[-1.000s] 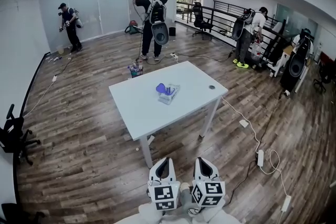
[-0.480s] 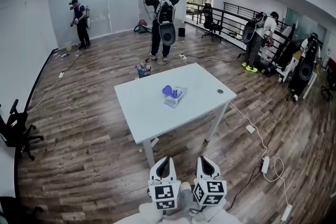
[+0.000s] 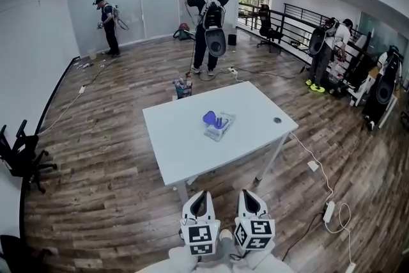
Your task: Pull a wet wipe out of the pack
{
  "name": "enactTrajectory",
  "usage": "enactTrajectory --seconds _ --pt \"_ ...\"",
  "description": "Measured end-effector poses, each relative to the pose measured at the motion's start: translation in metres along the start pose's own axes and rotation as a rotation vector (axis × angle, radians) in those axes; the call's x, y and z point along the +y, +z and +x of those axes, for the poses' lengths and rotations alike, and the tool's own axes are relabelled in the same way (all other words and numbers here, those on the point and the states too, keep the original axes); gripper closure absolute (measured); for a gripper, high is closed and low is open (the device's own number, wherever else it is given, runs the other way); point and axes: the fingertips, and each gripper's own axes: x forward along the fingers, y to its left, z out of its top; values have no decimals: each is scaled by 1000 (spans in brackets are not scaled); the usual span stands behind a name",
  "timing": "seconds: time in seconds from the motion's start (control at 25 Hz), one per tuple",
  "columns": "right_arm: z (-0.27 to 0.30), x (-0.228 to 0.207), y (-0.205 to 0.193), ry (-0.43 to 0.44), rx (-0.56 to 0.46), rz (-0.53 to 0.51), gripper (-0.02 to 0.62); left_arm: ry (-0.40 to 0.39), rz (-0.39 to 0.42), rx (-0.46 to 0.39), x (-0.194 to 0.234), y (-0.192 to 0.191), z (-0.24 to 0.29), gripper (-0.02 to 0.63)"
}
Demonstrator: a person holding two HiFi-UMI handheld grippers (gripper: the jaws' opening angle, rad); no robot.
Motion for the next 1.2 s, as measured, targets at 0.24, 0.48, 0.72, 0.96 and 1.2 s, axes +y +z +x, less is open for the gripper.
enactTrajectory --seconds 0.24,0.48,0.72,0.96,1.2 --pt "41 -23 11 23 14 -3 586 19 -1 8 -3 5 46 605" --pt "78 -50 22 38 31 -3 586 41 -10 22 -8 8 89 604" --pt "109 -69 30 56 34 9 586 72 -2 31 -7 8 118 605" --pt "132 -86 35 70 44 15 586 87 2 32 -9 13 149 605" --pt "155 -106 41 70 50 15 586 88 5 39 -15 14 175 605"
